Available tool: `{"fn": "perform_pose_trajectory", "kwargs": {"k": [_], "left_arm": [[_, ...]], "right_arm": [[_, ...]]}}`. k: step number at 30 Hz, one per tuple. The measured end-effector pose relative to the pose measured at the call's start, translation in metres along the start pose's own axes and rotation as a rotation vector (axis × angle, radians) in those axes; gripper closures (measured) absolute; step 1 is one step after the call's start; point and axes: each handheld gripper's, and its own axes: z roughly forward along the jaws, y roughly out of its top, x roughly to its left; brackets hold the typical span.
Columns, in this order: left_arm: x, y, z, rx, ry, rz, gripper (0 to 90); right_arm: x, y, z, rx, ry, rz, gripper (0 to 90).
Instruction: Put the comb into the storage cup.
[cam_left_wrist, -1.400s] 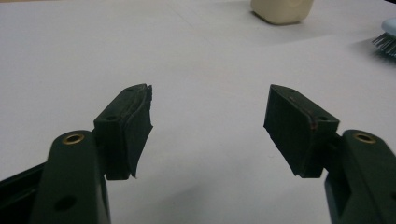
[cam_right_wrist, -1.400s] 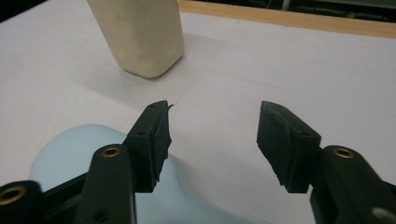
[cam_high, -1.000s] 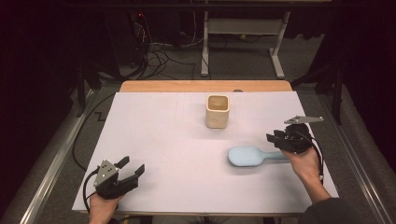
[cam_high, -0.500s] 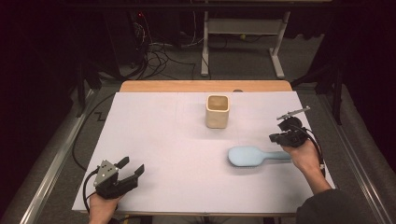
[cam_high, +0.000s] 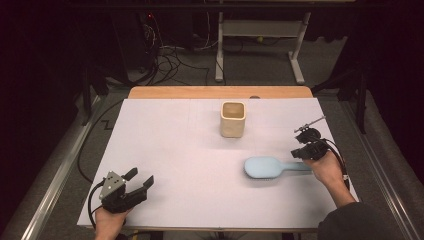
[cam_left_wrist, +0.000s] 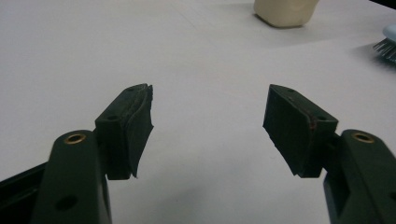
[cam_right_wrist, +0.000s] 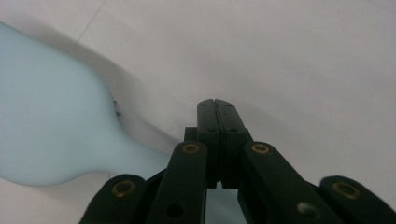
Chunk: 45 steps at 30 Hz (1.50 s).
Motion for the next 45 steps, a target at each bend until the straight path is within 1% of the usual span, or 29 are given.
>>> {"fn": "perform_pose_trajectory", "kwargs": {"k": [1, 7, 8, 9, 15, 17, 21, 27, 42, 45], "left_arm": [[0.0, 0.0, 0.0, -0.002, 0.0, 0.002, 33.2], [-0.001, 0.0, -0.001, -0.001, -0.001, 0.008, 33.3], [-0.001, 0.0, 0.0, 0.0, -0.001, 0.009, 33.4], [-0.001, 0.0, 0.0, 0.0, 0.0, 0.009, 33.3], [-0.001, 0.0, -0.001, -0.004, 0.003, 0.006, 33.4], [0.0, 0.0, -0.002, -0.007, 0.004, 0.004, 33.4], [-0.001, -0.001, -0.002, -0.002, 0.011, 0.013, 33.5], [-0.002, -0.001, -0.001, 0.005, 0.01, 0.017, 33.6], [-0.002, -0.001, -0.001, 0.007, 0.014, 0.018, 33.6], [-0.002, -0.001, -0.001, 0.007, 0.016, 0.019, 33.5]], "right_arm": [[0.0, -0.001, 0.001, 0.018, -0.004, -0.003, 90.0], [-0.003, -0.004, 0.001, 0.034, -0.006, -0.003, 90.0], [-0.003, -0.005, 0.0, 0.038, -0.006, 0.003, 90.0], [-0.005, -0.007, 0.001, 0.051, -0.008, 0.003, 90.0], [-0.008, -0.011, 0.0, 0.047, -0.006, 0.013, 90.0], [-0.009, -0.013, 0.0, 0.055, 0.0, 0.018, 90.0], [-0.008, -0.014, 0.002, 0.063, 0.004, 0.022, 90.0], [-0.008, -0.019, 0.001, 0.074, 0.014, 0.012, 90.0], [-0.002, -0.029, -0.003, 0.071, 0.034, -0.008, 90.0], [0.001, -0.033, -0.004, 0.07, 0.042, -0.013, 90.0]]}}
